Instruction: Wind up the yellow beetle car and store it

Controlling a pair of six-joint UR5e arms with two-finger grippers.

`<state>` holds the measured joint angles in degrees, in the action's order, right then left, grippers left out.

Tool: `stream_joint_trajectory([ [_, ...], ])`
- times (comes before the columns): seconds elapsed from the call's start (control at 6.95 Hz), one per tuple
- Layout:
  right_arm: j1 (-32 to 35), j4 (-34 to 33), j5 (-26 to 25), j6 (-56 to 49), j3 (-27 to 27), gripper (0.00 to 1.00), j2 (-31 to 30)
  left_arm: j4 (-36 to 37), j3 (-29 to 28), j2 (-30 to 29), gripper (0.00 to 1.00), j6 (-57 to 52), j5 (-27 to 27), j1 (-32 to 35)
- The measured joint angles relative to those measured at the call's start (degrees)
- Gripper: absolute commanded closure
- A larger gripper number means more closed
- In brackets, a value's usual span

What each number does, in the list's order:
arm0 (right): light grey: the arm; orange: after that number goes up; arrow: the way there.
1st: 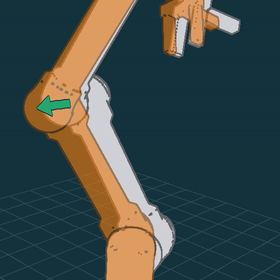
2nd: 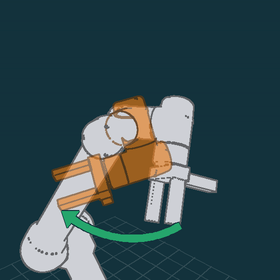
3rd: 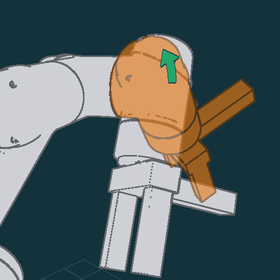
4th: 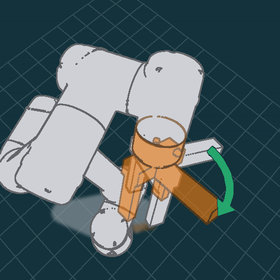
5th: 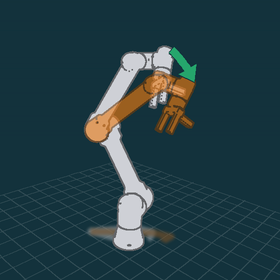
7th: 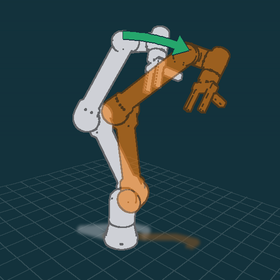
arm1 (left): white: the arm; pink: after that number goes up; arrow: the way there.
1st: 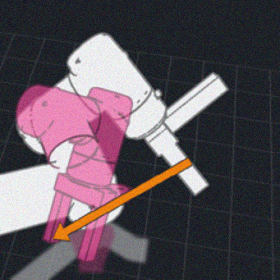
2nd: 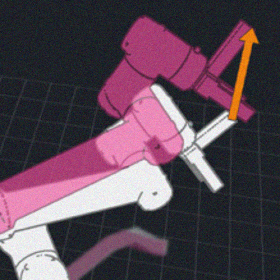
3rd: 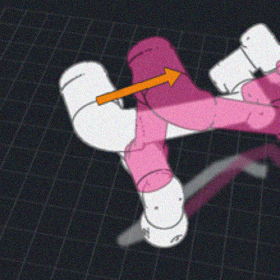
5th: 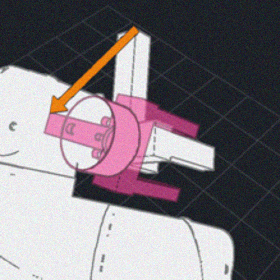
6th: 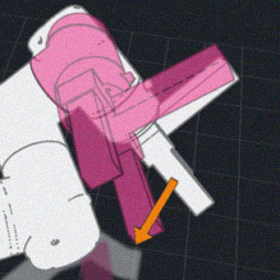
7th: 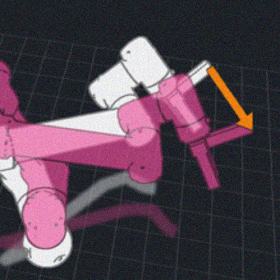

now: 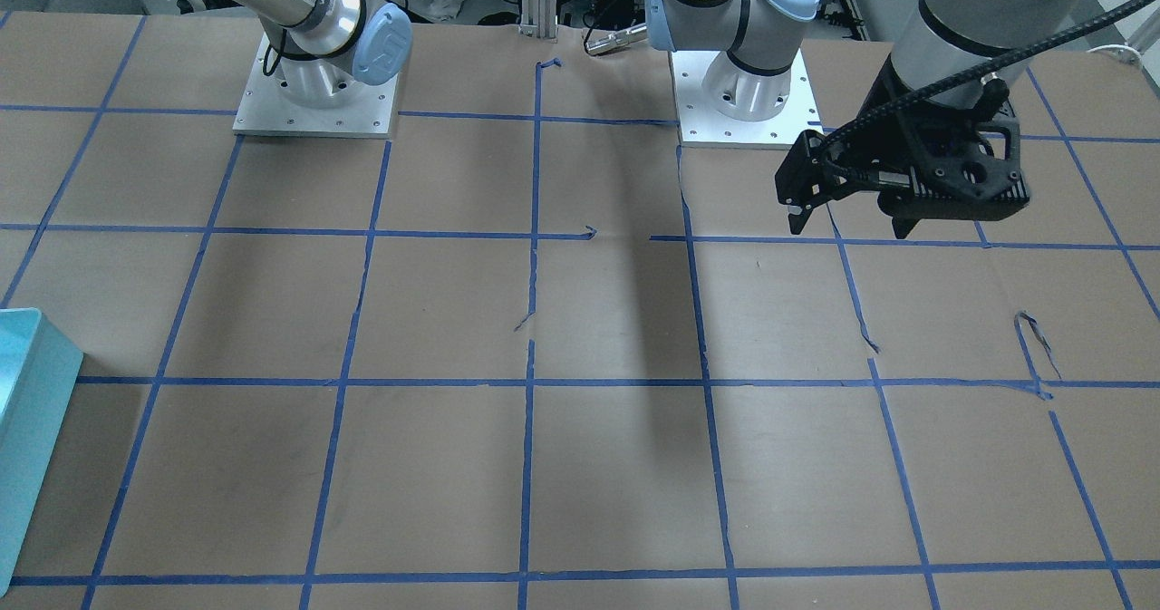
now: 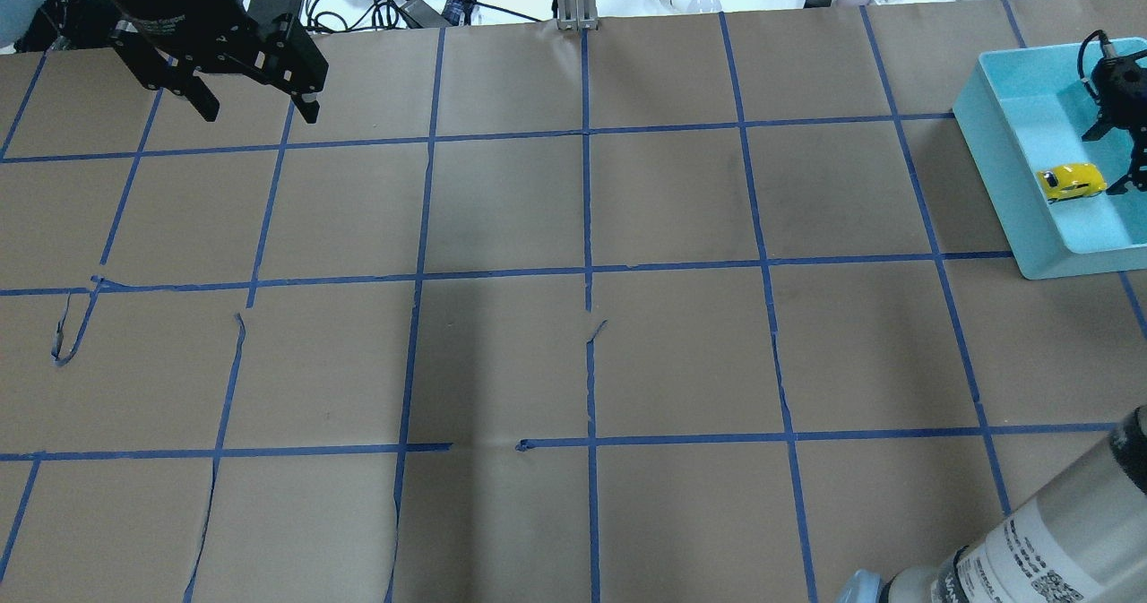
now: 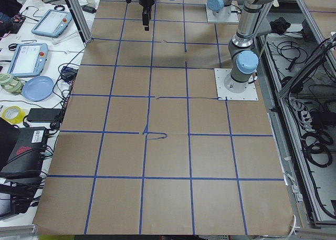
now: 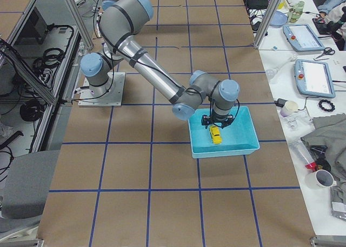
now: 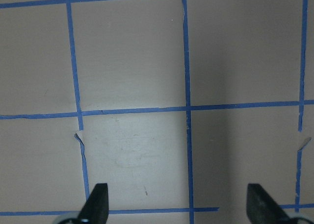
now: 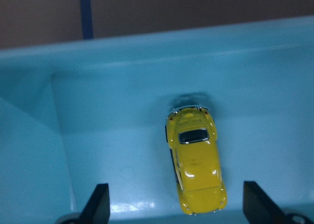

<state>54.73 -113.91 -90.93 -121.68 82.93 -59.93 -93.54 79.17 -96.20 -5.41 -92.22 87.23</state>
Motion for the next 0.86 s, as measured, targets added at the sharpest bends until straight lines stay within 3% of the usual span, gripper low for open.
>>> stream_joint_trajectory([
  [0.43,13.40,6.60,0.70,25.00,4.95,0.00,-14.33,0.09,-0.03,0.04,0.00,-0.04,0.02,-0.04],
  [0.86,27.57,9.95,2.29,56.99,4.97,0.00,-22.11,0.48,-0.07,0.07,0.00,-0.04,0.02,-0.18],
])
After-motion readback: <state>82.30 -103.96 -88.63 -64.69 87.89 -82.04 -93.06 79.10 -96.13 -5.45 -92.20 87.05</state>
